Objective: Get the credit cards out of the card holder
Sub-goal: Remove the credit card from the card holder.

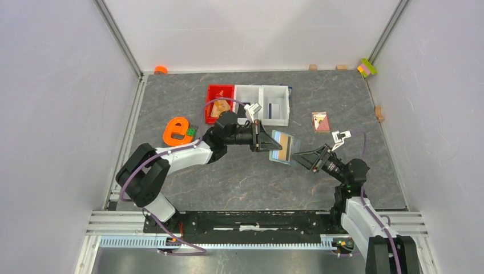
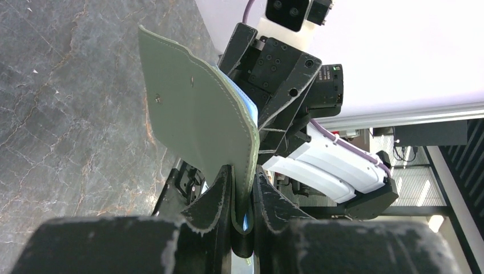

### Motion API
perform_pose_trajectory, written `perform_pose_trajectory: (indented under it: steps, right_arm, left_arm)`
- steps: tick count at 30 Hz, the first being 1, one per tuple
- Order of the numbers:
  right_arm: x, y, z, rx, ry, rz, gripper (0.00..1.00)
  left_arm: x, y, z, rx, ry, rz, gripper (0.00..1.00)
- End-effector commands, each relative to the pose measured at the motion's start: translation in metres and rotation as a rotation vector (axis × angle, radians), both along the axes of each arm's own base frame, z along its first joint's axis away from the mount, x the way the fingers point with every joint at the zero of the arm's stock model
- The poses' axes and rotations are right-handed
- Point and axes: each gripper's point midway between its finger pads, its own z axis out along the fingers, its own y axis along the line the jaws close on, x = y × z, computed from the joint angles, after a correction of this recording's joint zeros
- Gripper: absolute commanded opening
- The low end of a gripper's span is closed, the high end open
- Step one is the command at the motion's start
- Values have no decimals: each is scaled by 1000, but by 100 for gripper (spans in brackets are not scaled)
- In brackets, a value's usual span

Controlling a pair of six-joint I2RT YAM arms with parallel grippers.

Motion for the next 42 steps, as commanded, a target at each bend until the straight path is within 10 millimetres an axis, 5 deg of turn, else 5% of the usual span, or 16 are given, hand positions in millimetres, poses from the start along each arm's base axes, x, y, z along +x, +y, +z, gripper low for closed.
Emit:
perform_pose_trajectory:
  steps: [1, 7, 19, 28, 42]
  right_arm:
    - [0, 1, 18, 45, -39, 7, 52]
    - [-10, 4, 48, 138, -87, 62, 50]
    - [-13, 4, 69, 221, -100, 89, 45]
    - [-28, 2, 106, 358, -161, 153, 27]
    - [-22, 4, 111, 302, -203, 145, 8]
  left_arm:
    - [-11, 2, 44, -112, -61, -41, 2]
    - [-13, 0, 47, -134, -54, -59, 2]
    - [-27, -5, 58, -209, -48, -151, 2]
    - [-32, -5, 61, -224, -51, -173, 2]
    - [-31, -4, 47, -201, -40, -157, 2]
